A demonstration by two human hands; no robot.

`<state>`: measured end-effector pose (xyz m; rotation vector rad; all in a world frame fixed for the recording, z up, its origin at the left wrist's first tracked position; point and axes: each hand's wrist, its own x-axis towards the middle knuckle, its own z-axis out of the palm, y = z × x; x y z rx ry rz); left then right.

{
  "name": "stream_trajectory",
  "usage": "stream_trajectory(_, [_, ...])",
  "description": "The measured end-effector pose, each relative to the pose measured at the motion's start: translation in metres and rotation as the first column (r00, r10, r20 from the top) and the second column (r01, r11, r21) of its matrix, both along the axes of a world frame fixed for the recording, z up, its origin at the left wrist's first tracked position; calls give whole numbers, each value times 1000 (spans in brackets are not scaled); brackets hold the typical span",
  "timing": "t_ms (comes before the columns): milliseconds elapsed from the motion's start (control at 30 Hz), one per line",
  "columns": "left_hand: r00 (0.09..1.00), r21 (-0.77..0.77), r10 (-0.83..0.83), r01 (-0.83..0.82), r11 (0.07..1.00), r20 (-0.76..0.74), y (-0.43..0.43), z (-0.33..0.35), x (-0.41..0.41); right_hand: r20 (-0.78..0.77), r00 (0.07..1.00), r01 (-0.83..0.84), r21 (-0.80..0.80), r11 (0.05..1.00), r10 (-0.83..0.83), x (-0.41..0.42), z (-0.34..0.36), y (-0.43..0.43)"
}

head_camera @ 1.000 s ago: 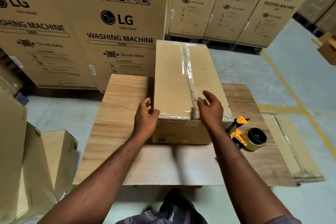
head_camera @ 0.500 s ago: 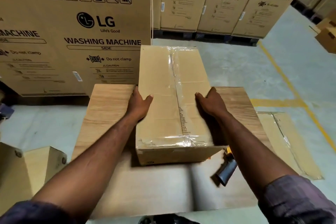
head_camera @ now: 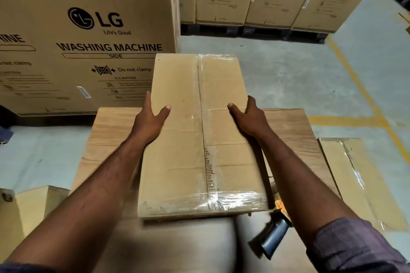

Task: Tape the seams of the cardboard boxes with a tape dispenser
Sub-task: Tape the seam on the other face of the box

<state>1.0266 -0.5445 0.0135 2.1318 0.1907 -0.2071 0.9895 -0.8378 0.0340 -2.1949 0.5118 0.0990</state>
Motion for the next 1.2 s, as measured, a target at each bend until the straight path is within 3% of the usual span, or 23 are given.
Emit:
stream_trajectory(433, [1000,61,-27,28,998,-13,-10,16,-16,-42,999,-11,22,1000,12,-9,15,-7])
stream_trajectory(733, [996,-56,-73,76,996,51,-13,72,-50,-6,1000,-5,6,1000,5,-51,61,-17])
stream_trajectory(1200, [984,-83,-111,123,989,136,3,117,-220,58,998,-15,5,1000,14,-213,94,-6])
